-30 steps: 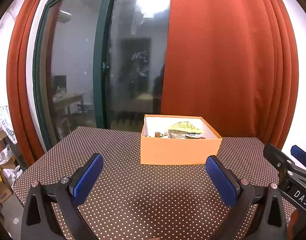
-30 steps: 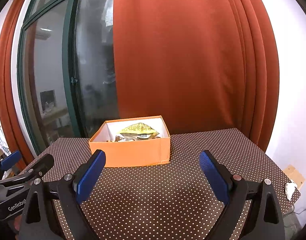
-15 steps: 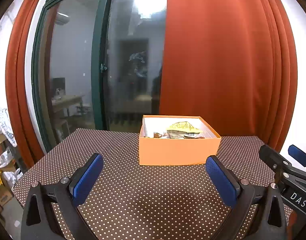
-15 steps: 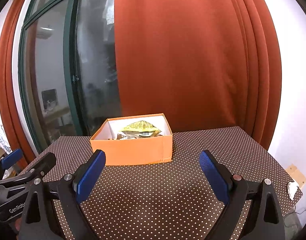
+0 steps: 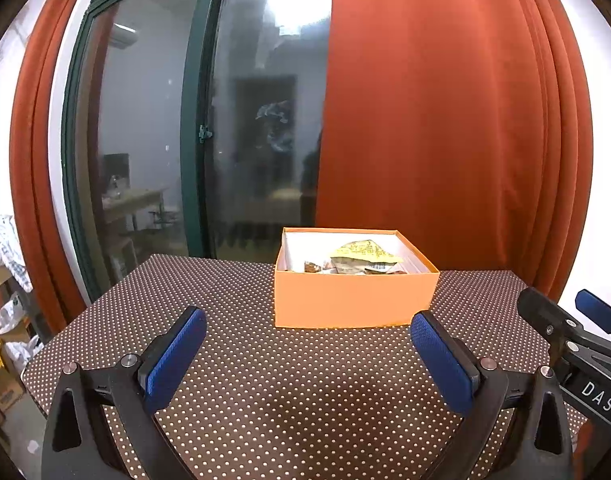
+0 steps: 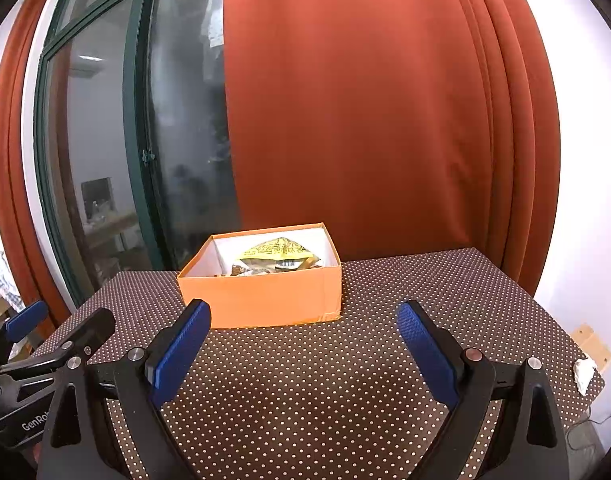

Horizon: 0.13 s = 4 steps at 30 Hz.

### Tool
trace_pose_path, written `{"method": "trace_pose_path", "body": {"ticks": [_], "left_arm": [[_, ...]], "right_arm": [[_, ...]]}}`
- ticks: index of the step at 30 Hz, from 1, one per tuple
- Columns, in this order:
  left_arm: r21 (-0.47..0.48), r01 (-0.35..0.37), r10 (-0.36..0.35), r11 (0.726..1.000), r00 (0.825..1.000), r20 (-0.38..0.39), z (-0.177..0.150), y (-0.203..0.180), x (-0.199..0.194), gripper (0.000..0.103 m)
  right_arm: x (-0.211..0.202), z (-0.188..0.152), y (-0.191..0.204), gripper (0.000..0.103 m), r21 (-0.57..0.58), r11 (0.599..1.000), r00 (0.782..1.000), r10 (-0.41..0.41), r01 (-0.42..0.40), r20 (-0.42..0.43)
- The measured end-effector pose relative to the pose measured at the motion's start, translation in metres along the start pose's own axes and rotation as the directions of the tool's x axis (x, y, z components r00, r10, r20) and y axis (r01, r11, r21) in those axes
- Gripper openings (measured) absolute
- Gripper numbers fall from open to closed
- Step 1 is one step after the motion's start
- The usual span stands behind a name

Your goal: Organize snacks

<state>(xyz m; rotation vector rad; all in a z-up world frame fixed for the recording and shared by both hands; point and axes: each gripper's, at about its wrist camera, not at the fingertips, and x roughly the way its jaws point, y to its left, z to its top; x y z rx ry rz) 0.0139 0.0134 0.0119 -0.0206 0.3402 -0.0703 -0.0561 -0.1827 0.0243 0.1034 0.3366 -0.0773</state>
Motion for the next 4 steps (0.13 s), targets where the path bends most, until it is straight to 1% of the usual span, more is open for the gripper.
{"method": "trace_pose_path", "body": {"ticks": [4], "left_arm": [[-0.002, 0.012, -0.012, 1.0, 1.0, -0.008, -0.0013, 0.0016, 0.002, 0.103]], "right_arm": [[0.0007, -0.0009, -0.0011, 0.096, 0.003, 1.0, 1.0, 0.0, 0.0, -0.006]]}}
